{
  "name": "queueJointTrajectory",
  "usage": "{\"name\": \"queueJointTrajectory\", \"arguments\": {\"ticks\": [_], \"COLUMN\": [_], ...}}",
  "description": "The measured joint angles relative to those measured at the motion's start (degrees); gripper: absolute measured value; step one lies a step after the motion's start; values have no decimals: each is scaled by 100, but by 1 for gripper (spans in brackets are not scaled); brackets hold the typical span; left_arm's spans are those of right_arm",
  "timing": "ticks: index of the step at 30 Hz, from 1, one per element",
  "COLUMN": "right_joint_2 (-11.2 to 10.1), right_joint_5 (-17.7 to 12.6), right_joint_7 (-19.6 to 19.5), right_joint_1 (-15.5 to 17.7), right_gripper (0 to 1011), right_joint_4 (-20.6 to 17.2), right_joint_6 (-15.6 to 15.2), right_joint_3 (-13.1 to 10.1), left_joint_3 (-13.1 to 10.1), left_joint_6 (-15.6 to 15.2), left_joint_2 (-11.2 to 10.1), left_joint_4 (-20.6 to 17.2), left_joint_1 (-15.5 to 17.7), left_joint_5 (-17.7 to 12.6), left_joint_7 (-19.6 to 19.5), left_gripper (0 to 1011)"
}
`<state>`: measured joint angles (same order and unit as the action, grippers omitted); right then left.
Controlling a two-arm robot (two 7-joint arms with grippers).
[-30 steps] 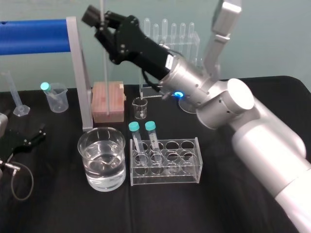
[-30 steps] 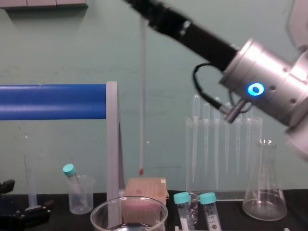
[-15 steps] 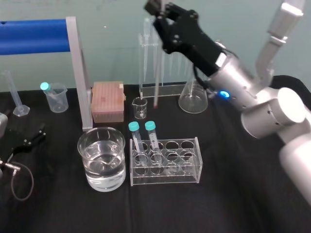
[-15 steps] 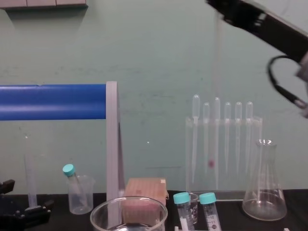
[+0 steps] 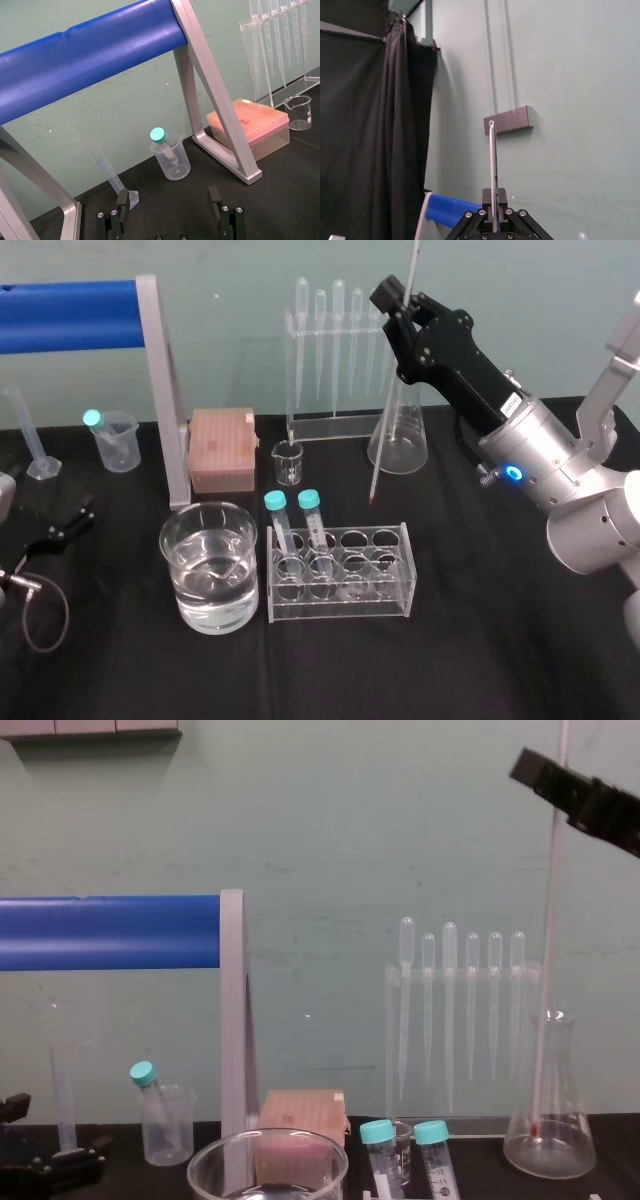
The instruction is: Hold the thermometer with one hand and immerse one end into the beaker, then reinsert it into the test tube rack.
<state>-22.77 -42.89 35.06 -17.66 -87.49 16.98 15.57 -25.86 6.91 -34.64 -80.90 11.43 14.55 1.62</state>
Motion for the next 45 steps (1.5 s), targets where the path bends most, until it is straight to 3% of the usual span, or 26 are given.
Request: {"name": "queueJointTrajectory", "arguments": {"ticks": [13, 45], "right_joint_2": [-153, 56], "right_joint_5": [178, 19], "right_joint_7": [-164, 218], "right_joint_1": [272, 185], "right_gripper": [55, 55], "right_joint_4": [-53, 797], "right_joint_6": [-261, -291], "right_joint_3": [-93, 70], "left_joint_3": [0, 0], "left_joint_6": [0, 0], "left_joint_2": [0, 0], "left_joint_4": [0, 0], "left_joint_1": [0, 0], "left_joint_5": [0, 0], "left_joint_7": [0, 0], "left_gripper": [1008, 1008]}}
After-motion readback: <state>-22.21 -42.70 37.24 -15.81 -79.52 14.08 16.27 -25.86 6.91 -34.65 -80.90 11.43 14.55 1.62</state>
